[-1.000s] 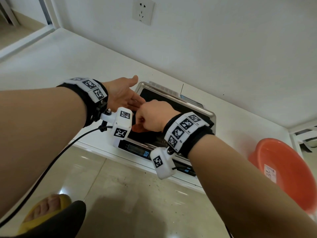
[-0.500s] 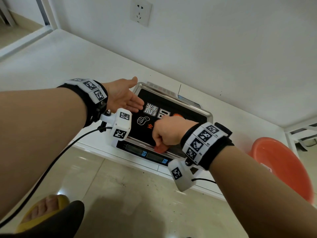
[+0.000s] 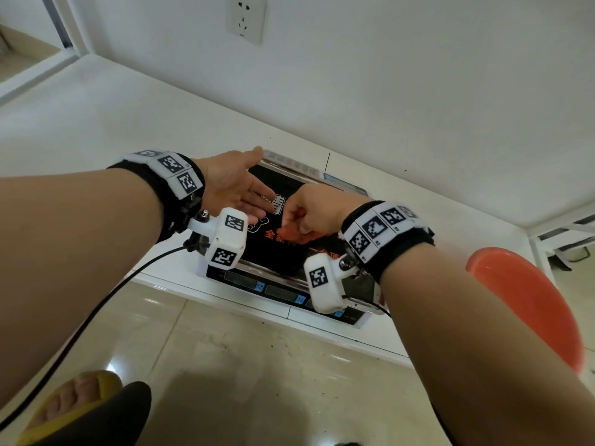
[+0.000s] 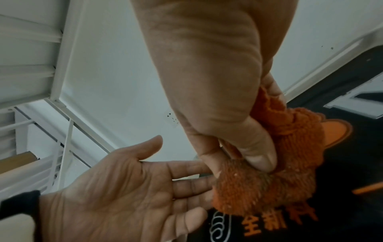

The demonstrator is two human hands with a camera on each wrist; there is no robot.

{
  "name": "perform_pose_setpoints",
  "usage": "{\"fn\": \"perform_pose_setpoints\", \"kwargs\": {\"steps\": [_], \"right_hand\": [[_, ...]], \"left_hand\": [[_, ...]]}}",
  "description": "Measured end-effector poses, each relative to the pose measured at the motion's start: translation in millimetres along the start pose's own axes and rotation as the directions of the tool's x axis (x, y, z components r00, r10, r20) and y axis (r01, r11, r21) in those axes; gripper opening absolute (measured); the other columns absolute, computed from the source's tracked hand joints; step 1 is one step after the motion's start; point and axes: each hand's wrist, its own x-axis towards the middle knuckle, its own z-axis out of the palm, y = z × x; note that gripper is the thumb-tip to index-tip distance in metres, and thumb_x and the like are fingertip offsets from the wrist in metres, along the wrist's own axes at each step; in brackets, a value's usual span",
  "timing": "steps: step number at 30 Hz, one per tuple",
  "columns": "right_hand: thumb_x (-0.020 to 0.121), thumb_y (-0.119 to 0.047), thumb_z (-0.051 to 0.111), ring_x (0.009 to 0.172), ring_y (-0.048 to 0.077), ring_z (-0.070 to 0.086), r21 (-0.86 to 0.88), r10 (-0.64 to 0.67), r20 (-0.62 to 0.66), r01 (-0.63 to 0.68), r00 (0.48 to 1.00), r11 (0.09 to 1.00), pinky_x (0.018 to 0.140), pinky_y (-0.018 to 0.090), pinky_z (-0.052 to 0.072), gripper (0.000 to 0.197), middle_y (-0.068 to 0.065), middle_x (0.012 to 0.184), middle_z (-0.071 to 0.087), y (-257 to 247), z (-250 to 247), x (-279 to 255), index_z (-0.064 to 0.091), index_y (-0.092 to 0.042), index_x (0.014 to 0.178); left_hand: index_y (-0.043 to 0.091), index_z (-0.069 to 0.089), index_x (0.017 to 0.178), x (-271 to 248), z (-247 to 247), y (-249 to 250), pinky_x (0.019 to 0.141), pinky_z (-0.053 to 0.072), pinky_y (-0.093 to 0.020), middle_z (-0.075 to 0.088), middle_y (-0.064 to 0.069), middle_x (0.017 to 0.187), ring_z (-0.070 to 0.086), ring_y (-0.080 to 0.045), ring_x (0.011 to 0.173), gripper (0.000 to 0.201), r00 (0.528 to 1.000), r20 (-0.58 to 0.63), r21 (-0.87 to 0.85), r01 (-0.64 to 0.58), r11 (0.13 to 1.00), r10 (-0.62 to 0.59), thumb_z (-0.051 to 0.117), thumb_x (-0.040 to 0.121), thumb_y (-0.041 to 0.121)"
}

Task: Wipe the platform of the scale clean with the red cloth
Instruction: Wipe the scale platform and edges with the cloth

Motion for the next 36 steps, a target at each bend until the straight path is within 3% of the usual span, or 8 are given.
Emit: {"fn": "perform_pose_setpoints", "kwargs": {"steps": [7,11,14,17,22,27,32,36], "right_hand": [[0.091,0.007,0.061,0.085,0.012,0.075,0.169,-0.050,-0.001,0.049,0.999,0.984,0.081,0.036,0.063,0.023,0.002,0.092,0.077,-15,6,16,0.073,-0.010,0.099],[0.092,0.018,0.053,0.065,0.001,0.072,0.424,0.003,-0.041,0.014,0.999,0.905,0.064,0.024,0.062,0.023,0.003,0.081,0.072,-13,12,17,0.067,0.002,0.102],[0.089,0.010,0.063,0.078,0.010,0.074,0.264,-0.026,-0.045,0.037,0.999,0.964,0.079,0.035,0.064,0.018,0.003,0.088,0.076,-16,16,16,0.073,-0.004,0.097],[0.087,0.003,0.067,0.081,0.011,0.073,0.042,-0.054,0.074,0.051,0.996,0.998,0.077,0.030,0.063,0.019,-0.003,0.087,0.076,-17,16,9,0.076,-0.013,0.092],[0.085,0.008,0.064,0.070,-0.005,0.069,0.175,-0.016,-0.096,0.032,0.995,0.984,0.059,0.012,0.053,0.025,-0.008,0.083,0.075,-10,3,5,0.071,-0.016,0.085],[0.085,0.014,0.060,0.085,0.026,0.074,0.403,0.011,-0.289,0.112,0.957,0.908,0.068,0.038,0.065,0.036,0.011,0.092,0.074,-26,22,28,0.067,-0.020,0.075],[0.087,0.006,0.064,0.086,0.016,0.074,0.279,-0.143,-0.231,0.206,0.962,0.938,0.071,0.029,0.064,0.029,0.003,0.095,0.074,-36,36,35,0.074,-0.021,0.082],[0.086,0.000,0.069,0.090,0.014,0.074,0.201,-0.202,-0.085,0.215,0.976,0.956,0.081,0.038,0.063,0.020,0.001,0.094,0.078,-34,37,26,0.077,-0.018,0.088]], "left_hand": [[0.003,0.045,0.138,-4,-22,0,0.103,0.042,-0.044,0.057,-0.019,0.134,0.054,-0.032,0.123,0.093,0.999,-0.011,-0.178,-0.038,0.983,0.037,0.018,0.087,0.075],[0.002,0.047,0.137,-7,-31,-4,0.105,0.041,-0.047,0.057,-0.019,0.133,0.053,-0.034,0.123,0.093,0.999,-0.024,-0.169,-0.029,0.985,0.026,0.019,0.087,0.075],[0.003,0.047,0.137,-8,-29,-4,0.108,0.038,-0.047,0.055,-0.019,0.135,0.049,-0.035,0.128,0.092,1.000,-0.027,-0.121,-0.013,0.993,0.009,0.018,0.087,0.075],[0.004,0.049,0.136,-9,-25,-3,0.109,0.037,-0.046,0.056,-0.019,0.134,0.047,-0.034,0.130,0.092,1.000,-0.022,-0.101,-0.016,0.995,0.013,0.017,0.087,0.075],[0.003,0.050,0.134,-10,-33,-5,0.106,0.040,-0.049,0.058,-0.020,0.131,0.053,-0.035,0.123,0.092,0.999,-0.031,-0.146,-0.024,0.989,0.019,0.020,0.087,0.075],[0.004,0.052,0.132,-8,-39,-7,0.103,0.043,-0.047,0.061,-0.020,0.127,0.056,-0.035,0.120,0.092,0.999,-0.029,-0.154,-0.026,0.988,0.022,0.020,0.085,0.077],[0.005,0.051,0.133,-10,-47,-9,0.109,0.037,-0.046,0.058,-0.019,0.128,0.057,-0.034,0.117,0.093,0.998,-0.049,-0.183,-0.036,0.982,0.028,0.022,0.084,0.078],[0.006,0.052,0.134,-11,-43,-5,0.108,0.038,-0.043,0.059,-0.016,0.119,0.054,-0.030,0.118,0.093,0.998,-0.056,-0.193,-0.052,0.980,0.042,0.022,0.084,0.078]]}}
